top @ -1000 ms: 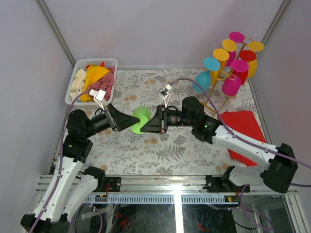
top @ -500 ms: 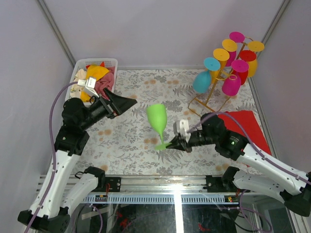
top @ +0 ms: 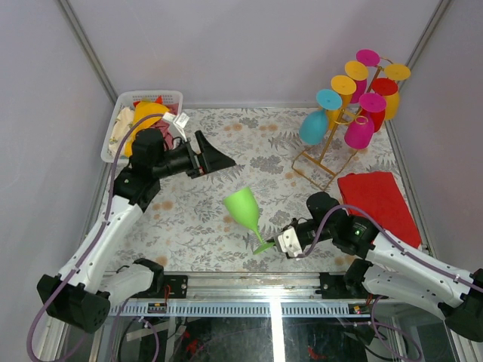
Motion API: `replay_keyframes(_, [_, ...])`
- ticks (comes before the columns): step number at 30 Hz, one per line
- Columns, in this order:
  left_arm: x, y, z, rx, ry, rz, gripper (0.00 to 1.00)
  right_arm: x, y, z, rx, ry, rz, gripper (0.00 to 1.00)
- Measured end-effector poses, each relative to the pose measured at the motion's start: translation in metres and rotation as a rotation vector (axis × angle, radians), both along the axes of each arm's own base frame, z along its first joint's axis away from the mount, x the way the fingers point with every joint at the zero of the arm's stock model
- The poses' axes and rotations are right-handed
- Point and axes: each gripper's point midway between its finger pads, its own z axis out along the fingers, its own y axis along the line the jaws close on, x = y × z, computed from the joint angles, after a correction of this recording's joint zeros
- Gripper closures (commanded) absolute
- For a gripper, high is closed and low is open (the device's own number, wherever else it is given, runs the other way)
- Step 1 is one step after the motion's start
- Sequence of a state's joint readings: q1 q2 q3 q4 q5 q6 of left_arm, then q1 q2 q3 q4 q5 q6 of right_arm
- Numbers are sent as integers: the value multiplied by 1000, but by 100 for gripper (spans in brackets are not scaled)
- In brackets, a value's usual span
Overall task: Take the wine glass off the wine glass rack
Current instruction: Place the wine glass at the center of the board.
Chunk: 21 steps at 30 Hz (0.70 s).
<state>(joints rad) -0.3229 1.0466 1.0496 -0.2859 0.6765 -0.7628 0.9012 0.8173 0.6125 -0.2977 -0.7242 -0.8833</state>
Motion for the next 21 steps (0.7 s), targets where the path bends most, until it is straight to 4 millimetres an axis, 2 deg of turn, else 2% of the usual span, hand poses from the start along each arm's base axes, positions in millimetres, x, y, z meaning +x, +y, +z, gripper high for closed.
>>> replay_keyframes(4, [-16,-23,-9,18,2,-148,15,1,5,-1,35,-10,10,100])
replay_keyframes(8, [-38,-34,-18,41,7,-268,17,-2,11,-1,75,13,21,100])
replay_keyframes(16, [-71,-29,-17,56,-44,-396,28,-5,19,15,161,51,21,100])
replay_keyframes(19, [-83,-29,-14,47,-70,-456,30,-4,19,13,155,63,8,100])
replay_keyframes(21, [-91,-30,-11,39,-93,-498,41,-5,18,13,151,72,8,100])
